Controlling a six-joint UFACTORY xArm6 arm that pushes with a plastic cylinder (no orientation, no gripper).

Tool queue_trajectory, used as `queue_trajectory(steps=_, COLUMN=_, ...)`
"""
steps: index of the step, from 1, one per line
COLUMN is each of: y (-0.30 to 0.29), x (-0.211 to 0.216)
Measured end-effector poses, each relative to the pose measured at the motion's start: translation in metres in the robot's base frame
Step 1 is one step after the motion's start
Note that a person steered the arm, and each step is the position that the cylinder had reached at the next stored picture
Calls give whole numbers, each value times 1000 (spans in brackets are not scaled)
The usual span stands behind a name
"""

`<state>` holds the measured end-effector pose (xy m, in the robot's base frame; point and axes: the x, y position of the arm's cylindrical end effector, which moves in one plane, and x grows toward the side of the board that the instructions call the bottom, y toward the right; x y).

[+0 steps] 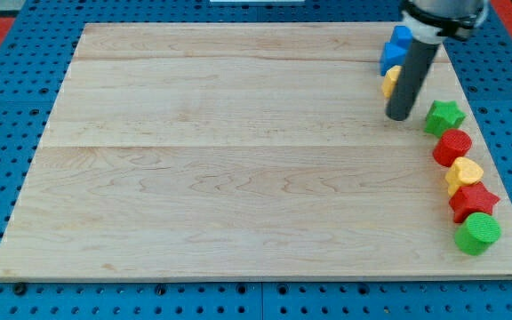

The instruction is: Move the green star and yellow hexagon to the top of the red circle

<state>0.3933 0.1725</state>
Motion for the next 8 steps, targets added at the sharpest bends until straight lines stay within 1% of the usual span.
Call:
queue_trajectory(steps=1, y=-50, x=-25)
queue_trajectory(steps=2, y=-59, x=-62)
queue_trajectory(steps=3, y=-21, x=-62)
queue_trajectory(steps=5, y=3, x=-62)
queue_trajectory(steps=6, y=36, x=-54)
queue_trajectory(steps=7, y=37, x=-63)
queue_trajectory(steps=8, y=37, x=-64)
